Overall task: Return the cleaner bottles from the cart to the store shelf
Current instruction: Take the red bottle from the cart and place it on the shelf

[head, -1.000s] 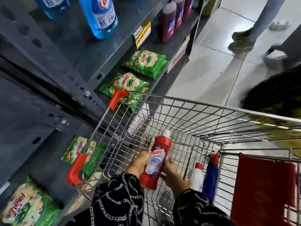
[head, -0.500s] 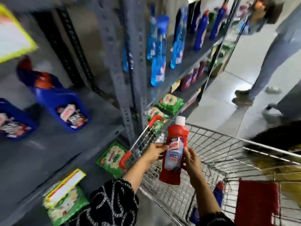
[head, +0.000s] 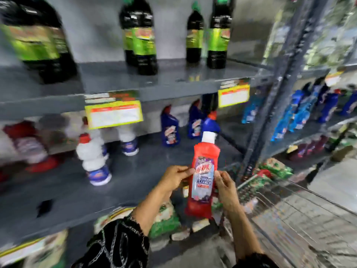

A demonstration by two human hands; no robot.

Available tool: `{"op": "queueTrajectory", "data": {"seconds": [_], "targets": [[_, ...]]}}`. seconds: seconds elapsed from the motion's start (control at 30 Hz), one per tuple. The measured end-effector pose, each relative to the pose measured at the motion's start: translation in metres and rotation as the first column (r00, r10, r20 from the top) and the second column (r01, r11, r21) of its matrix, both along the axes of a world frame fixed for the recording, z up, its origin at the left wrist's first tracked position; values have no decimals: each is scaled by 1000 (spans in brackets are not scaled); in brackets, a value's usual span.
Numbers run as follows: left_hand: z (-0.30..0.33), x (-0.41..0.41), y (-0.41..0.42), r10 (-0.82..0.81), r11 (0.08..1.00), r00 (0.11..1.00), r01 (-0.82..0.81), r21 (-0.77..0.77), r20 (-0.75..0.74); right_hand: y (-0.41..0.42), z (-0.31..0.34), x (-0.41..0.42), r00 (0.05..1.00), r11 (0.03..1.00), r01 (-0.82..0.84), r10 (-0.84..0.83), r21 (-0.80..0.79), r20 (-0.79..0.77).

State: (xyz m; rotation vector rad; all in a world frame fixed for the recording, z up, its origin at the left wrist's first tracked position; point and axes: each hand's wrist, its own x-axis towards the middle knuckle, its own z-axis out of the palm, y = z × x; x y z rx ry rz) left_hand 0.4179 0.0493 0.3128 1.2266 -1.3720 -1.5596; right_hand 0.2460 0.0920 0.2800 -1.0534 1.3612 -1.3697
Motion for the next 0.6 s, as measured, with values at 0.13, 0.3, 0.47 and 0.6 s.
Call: {"op": "queueTrajectory", "data": {"seconds": [0.13, 0.3, 0.47, 0.6], "targets": [[6, 107, 45, 161, 987, 987, -161, -9, 7, 12, 3, 101, 983, 985, -170, 169, -21, -68], [0, 223, 94, 315, 948, 949, -314, 46, -4, 25, 3, 213, 915, 923, -385, 380, -14, -132], [10, 316, 127, 458, 888, 888, -459, 27, 46, 29, 12, 307, 816, 828, -561, 556, 19, -159], [19, 373, 124, 550, 835, 833, -548, -49, 58, 11, 27, 373, 731, 766, -643, 621, 21, -284]]}}
